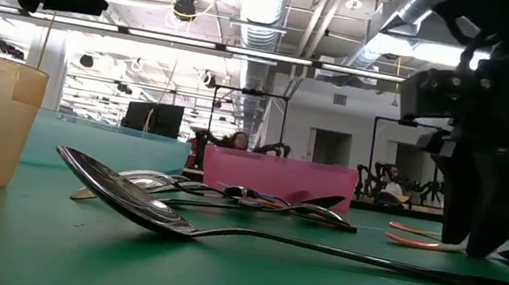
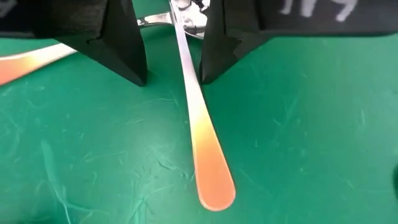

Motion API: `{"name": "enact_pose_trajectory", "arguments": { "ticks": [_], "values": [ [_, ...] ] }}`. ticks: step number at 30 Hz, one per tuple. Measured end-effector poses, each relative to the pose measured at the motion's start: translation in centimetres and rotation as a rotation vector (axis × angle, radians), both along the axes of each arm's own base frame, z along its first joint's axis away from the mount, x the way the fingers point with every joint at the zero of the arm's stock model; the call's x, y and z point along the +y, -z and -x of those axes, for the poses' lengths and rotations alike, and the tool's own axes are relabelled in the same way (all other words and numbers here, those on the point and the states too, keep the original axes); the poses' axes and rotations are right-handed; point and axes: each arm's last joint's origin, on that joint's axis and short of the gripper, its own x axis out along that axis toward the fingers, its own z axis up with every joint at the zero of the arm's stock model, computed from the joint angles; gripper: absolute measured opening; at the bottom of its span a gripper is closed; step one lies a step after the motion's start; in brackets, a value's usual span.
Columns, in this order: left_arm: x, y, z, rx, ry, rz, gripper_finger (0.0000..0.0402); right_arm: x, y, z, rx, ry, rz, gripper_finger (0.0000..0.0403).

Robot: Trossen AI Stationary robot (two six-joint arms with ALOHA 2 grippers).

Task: Sort silverware by color (type)
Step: Put the orange spoon into the blue bin

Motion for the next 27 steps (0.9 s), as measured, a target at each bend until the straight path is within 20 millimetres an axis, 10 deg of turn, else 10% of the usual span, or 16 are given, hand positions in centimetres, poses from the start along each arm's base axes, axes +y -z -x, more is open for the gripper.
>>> {"name": "enact_pose_trajectory", "arguments": {
  "ticks": [15,27],
  "values": [
    [0.0,0.0,0.0,0.000,0.000,0.000,0.0158,-0.2,-0.2,-0.4,0.015,0.008,-0.050,0.0013],
    [0.0,0.0,0.0,0.000,0.000,0.000,0.0158,0.2,-2.8,-2.4,-0.035,0.041,0.015,0.0010]
  ]
}}
